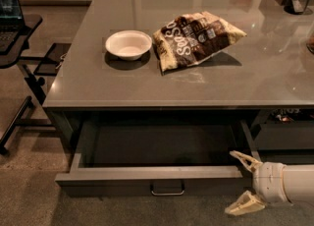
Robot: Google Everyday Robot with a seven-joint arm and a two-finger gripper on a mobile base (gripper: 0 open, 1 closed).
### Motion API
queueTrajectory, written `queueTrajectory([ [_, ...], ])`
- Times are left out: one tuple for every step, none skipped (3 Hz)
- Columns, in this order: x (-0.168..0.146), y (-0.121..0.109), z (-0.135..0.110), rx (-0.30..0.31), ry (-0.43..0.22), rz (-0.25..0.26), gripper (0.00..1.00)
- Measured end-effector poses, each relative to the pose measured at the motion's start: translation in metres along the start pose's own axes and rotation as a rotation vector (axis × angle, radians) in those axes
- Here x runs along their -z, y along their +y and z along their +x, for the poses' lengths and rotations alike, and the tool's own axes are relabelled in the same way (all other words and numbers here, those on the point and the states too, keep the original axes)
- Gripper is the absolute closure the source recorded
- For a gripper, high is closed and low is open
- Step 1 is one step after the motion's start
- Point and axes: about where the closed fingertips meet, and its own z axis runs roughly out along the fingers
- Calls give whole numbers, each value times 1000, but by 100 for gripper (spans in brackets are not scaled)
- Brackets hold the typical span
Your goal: Open top drawer
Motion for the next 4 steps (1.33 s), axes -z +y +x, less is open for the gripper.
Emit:
queueTrajectory([
  [16, 29, 17, -2, -25, -7, 36],
  [22, 28, 11, -2, -25, -7, 59],
  [27, 26, 7, -2, -25, -7, 82],
  [32, 24, 4, -2, -25, -7, 100],
])
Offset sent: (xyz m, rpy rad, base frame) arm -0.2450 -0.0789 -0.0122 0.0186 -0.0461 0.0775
